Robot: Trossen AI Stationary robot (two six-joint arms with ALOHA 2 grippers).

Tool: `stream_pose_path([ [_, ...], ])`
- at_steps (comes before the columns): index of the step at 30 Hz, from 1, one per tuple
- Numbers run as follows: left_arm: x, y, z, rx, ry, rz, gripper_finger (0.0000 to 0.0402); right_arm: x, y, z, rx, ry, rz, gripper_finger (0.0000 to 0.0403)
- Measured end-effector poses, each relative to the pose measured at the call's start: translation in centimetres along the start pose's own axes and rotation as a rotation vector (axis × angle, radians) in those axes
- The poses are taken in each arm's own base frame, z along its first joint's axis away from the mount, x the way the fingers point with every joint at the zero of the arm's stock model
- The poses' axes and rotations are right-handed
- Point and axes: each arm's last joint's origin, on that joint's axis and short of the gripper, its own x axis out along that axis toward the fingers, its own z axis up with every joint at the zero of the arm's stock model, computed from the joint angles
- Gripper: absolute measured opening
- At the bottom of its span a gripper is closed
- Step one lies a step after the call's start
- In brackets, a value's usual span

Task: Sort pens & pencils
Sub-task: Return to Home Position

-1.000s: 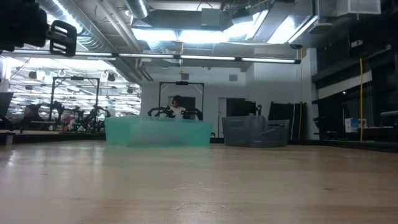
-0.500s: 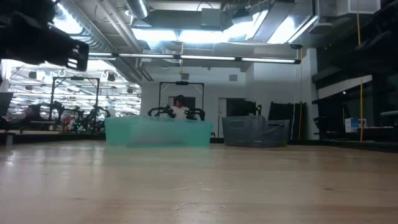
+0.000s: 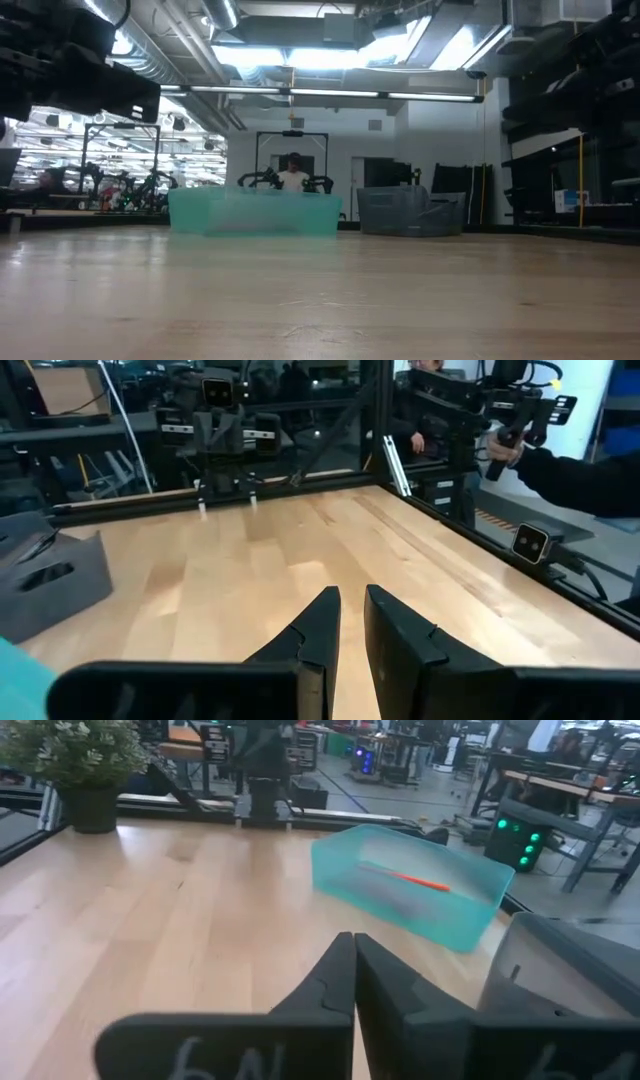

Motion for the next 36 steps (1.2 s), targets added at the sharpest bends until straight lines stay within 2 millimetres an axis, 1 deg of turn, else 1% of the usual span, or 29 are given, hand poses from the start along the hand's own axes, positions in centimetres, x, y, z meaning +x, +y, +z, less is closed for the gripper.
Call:
stream_pose_path([
  [5, -0.5, 1.0, -0.1, 0.002, -0.001, -0.003, 0.0043, 0.4, -0.7, 0.0, 0.009, 0.001, 0.019, 0.0006],
  [9, -1.0, 1.9, -0.4, 0.010, 0.021, 0.059, 0.0043, 0.7, -1.5, -0.1, -0.003, 0.008, -0.028, 0.0017],
  [15, -1.6, 2.4, -0.7, -0.007, 0.025, 0.016, 0.0043, 1.0, -2.2, 0.0, 0.025, -0.010, 0.057, 0.0012],
  [18, -1.8, 2.7, -0.7, 0.010, 0.027, 0.062, 0.0043, 1.0, -2.3, 0.0, 0.037, -0.013, 0.099, 0.0005],
  [21, -1.8, 3.0, -0.4, 0.032, 0.015, 0.137, 0.0043, 1.1, -2.5, 0.0, 0.039, -0.011, 0.086, 0.0004],
  [25, -1.9, 3.3, -0.5, 0.039, 0.030, 0.235, 0.0043, 1.1, -2.7, 0.0, 0.021, -0.012, 0.070, 0.0018],
  [29, -1.9, 3.3, -0.5, 0.039, 0.033, 0.253, 0.0043, 1.1, -2.8, 0.0, 0.022, -0.020, 0.064, 0.0032],
  [36, -1.9, 3.4, -0.4, 0.045, 0.027, 0.293, 0.0043, 1.1, -2.8, 0.1, 0.045, -0.024, 0.064, 0.0034],
])
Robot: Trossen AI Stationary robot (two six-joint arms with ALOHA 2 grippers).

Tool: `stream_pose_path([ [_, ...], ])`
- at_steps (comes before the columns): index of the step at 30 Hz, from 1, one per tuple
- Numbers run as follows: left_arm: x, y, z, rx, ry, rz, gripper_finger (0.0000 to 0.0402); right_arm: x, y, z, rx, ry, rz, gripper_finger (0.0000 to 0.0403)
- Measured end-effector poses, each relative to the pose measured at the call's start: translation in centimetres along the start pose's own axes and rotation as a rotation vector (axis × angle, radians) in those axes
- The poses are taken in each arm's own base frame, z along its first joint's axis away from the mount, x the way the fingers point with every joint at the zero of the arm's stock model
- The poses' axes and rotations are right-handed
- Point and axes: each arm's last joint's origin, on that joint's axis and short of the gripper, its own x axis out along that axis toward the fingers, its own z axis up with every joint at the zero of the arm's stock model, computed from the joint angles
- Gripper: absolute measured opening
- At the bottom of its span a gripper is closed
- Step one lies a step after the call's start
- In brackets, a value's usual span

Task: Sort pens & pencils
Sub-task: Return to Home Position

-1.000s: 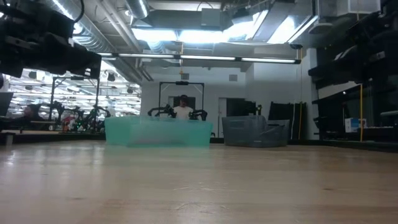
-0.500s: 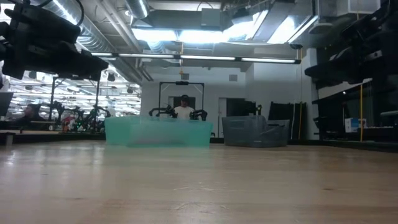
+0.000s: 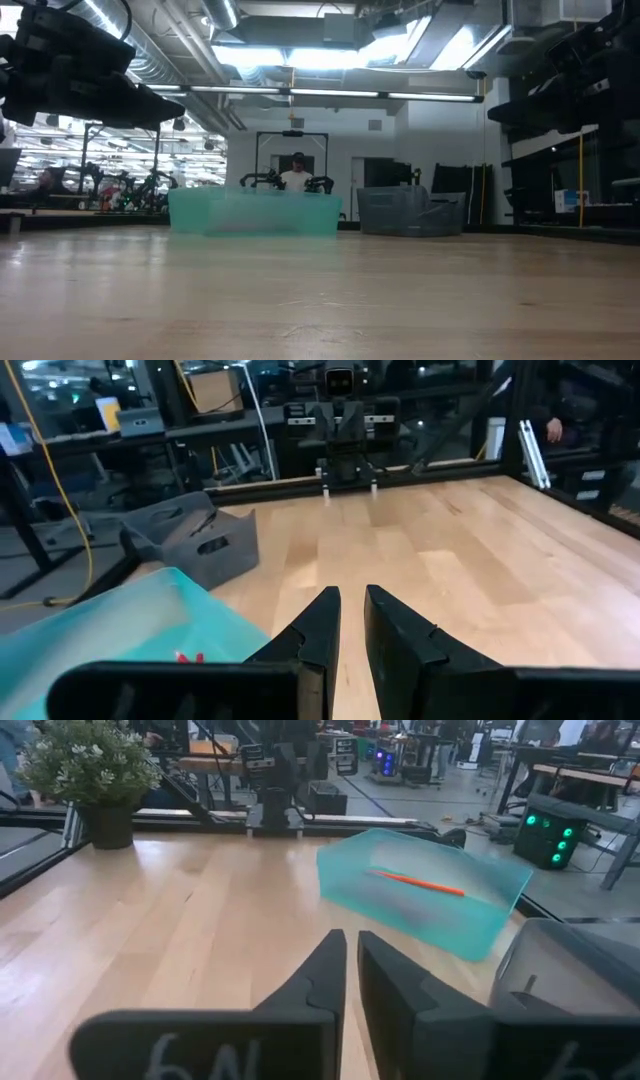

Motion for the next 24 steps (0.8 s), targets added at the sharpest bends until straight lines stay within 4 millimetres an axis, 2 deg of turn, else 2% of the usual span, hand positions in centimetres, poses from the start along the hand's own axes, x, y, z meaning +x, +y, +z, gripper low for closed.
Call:
stream_pose_path([
  [6, 0.00, -0.01, 0.00, -0.055, 0.000, 0.000, 0.0043, 0.00, 0.00, -0.01, 0.034, 0.001, -0.001, 0.0029],
  [18, 0.00, -0.01, -0.01, -0.052, 0.001, -0.002, 0.0043, 0.00, 0.00, -0.07, 0.184, 0.009, -0.001, 0.0029],
  [24, 0.00, -0.01, -0.02, -0.052, 0.002, -0.002, 0.0043, 0.00, 0.00, -0.07, 0.185, 0.009, -0.002, 0.0029],
])
